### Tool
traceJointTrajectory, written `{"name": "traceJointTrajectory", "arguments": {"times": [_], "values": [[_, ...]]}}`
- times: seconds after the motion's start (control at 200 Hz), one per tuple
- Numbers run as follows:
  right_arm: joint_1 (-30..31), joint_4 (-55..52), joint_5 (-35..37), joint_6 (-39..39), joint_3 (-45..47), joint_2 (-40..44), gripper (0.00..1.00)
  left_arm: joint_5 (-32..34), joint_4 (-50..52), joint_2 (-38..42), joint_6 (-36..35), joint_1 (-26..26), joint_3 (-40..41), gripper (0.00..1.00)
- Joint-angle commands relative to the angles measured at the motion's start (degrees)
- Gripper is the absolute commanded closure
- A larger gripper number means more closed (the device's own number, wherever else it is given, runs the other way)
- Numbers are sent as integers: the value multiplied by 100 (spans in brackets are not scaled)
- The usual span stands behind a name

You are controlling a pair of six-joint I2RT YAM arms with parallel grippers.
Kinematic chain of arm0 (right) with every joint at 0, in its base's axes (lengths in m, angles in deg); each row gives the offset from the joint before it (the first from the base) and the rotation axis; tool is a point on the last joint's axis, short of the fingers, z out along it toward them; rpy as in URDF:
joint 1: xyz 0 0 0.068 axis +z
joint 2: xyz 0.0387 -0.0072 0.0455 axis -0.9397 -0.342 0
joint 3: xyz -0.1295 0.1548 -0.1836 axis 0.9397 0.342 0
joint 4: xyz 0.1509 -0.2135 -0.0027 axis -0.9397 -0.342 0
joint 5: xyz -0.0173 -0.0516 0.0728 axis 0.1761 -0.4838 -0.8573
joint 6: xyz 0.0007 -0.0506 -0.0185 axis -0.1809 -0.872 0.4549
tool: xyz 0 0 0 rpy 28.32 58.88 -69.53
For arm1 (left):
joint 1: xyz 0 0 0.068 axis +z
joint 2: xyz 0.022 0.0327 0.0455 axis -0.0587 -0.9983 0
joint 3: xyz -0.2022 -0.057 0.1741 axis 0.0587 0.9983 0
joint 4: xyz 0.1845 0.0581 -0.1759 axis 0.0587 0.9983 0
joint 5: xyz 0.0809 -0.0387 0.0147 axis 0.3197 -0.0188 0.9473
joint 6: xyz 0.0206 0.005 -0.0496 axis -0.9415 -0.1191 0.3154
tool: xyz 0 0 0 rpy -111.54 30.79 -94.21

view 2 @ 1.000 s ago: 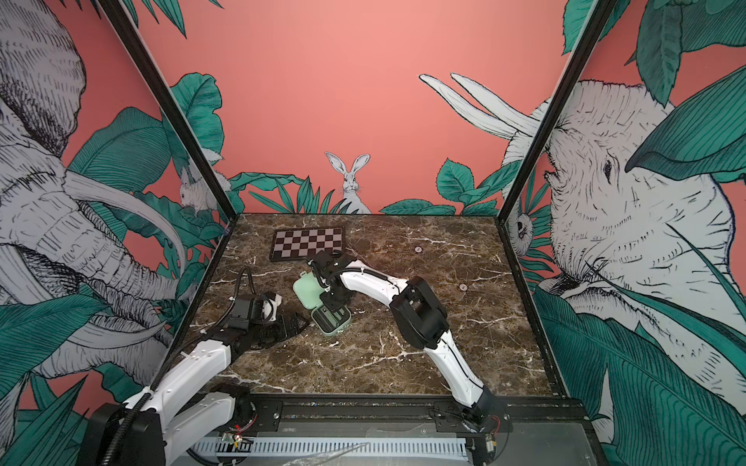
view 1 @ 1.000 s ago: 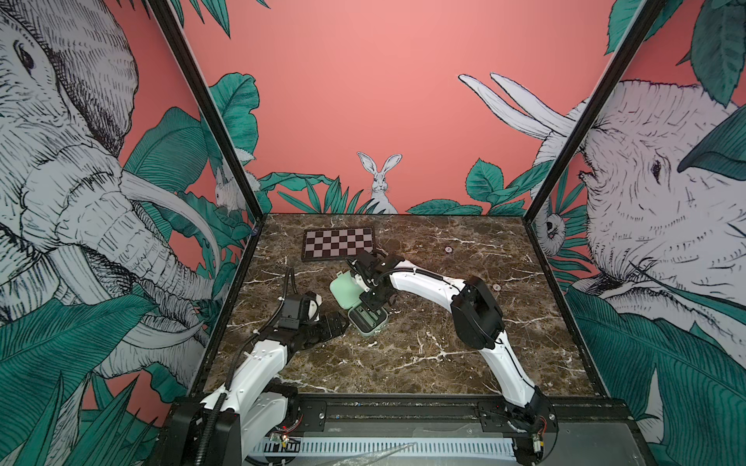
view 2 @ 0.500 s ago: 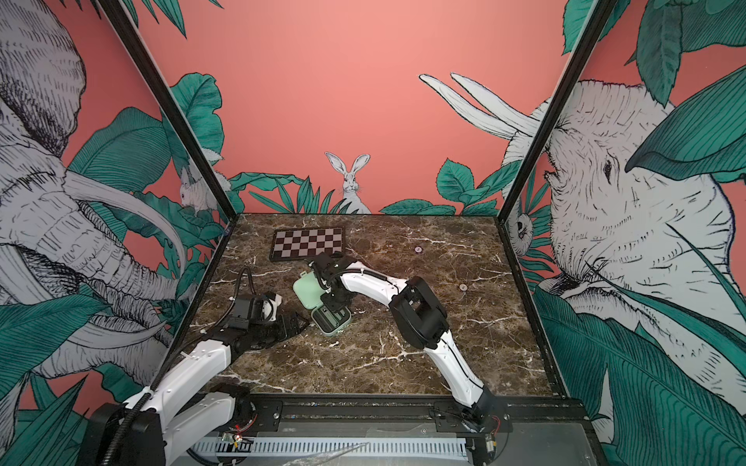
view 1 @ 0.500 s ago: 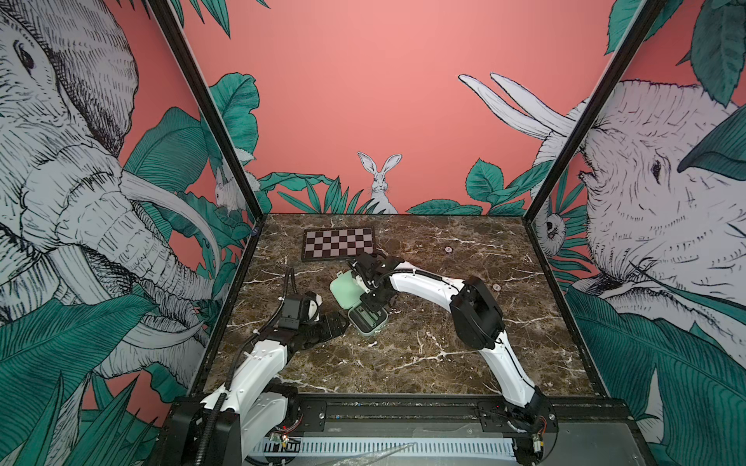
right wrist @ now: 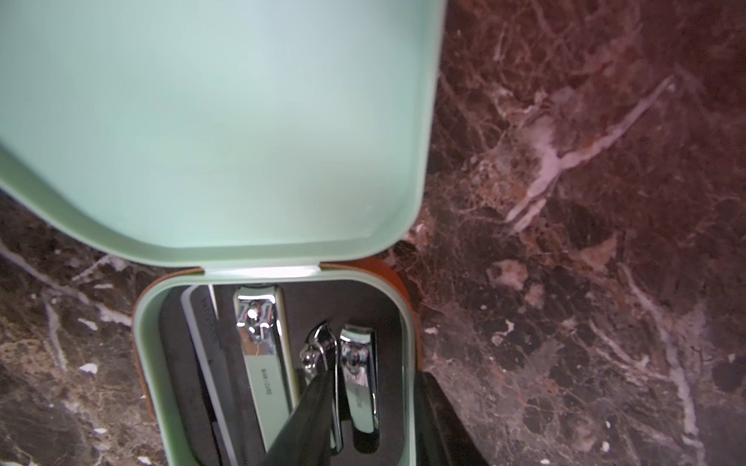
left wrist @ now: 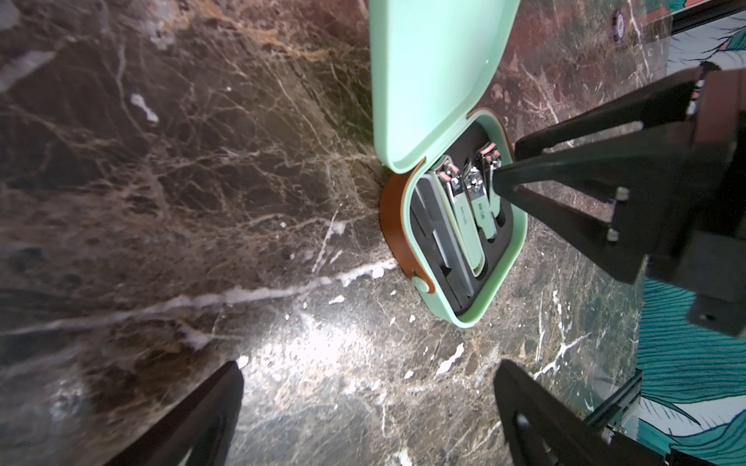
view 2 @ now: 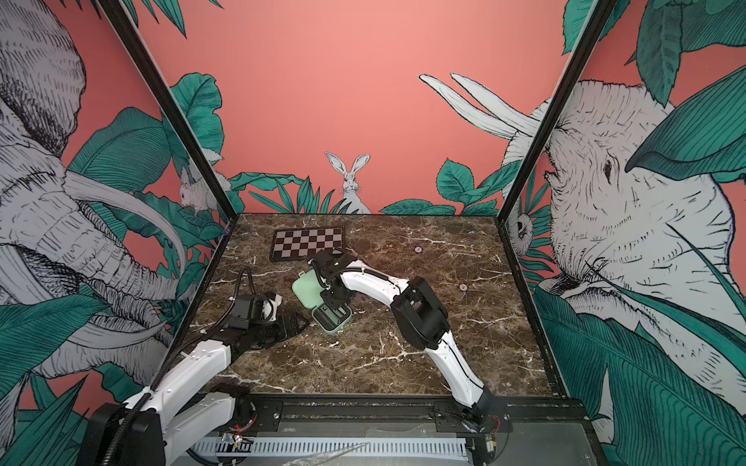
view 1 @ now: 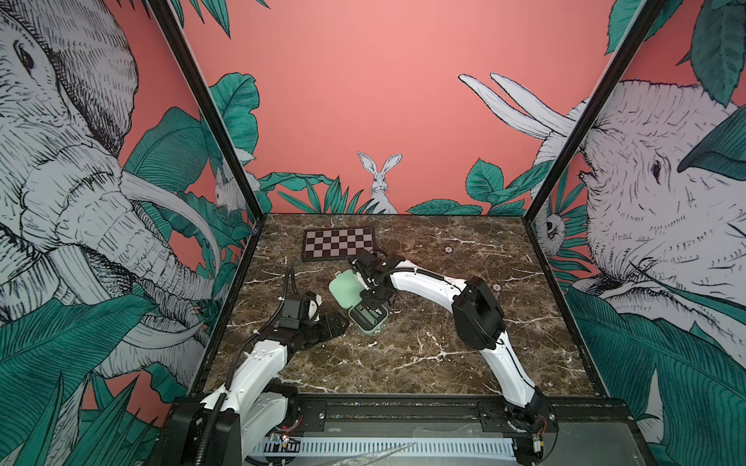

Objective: Organize nail clipper sets
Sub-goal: Place the nail clipper in the storage box.

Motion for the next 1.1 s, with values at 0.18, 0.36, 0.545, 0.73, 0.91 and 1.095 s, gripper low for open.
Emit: {"name": "traceJointTrajectory", "arguments": {"times": [0.18,0.36,0.545,0.73,0.91,1.095], "values": [[34,-88,122,111,-117,225,86,12,-32,89,28,25,37,1],[37,-72,0,141,-258,7,89,82,3,114,19,22,-19,1],[35,-73,28,181,-399,-114,90,87,32,51,-14,23,-110,1],[11,-166,47,171,-640,-259,89,87,37,64,1,24,-57,1],[-2,-191,-3,177,-679,-439,90,115,69,112,-8,23,-58,1],[-16,-56,-15,222,-406,-474,90,111,71,90,-16,29,-75,1]]}}
